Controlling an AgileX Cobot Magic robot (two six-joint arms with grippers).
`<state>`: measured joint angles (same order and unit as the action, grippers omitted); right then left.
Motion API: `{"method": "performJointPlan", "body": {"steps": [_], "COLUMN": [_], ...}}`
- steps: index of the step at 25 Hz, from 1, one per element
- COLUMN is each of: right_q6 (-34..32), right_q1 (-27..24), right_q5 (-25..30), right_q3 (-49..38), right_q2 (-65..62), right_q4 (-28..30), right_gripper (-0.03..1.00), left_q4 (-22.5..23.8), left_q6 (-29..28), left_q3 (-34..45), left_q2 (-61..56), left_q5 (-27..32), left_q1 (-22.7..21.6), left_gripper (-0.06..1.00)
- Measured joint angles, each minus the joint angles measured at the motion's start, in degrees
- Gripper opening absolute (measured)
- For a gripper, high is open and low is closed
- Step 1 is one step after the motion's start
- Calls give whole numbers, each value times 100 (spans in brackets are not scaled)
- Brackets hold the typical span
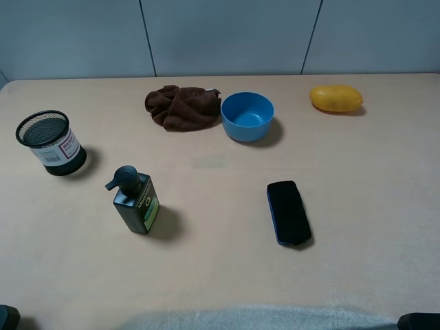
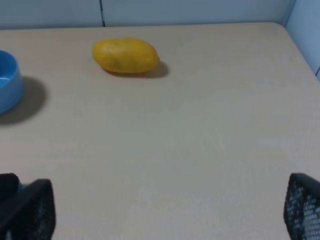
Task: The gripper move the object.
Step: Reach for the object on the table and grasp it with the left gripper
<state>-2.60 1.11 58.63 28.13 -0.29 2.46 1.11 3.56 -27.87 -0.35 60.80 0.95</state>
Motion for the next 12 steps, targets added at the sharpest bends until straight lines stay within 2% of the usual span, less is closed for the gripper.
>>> {"method": "performJointPlan", "body": {"steps": [12], "right_q6": [0], "right_q1": [0], "right_q5": [-6], "right_q3": [0], "right_q2": [0], "right_q4": [0], "right_gripper": [69], "left_q4": [0], "left_q6": [0], "left_q3": [0], "left_q2": [0], "left_q5": [0], "left_q1": [0], "left_gripper": [98]}}
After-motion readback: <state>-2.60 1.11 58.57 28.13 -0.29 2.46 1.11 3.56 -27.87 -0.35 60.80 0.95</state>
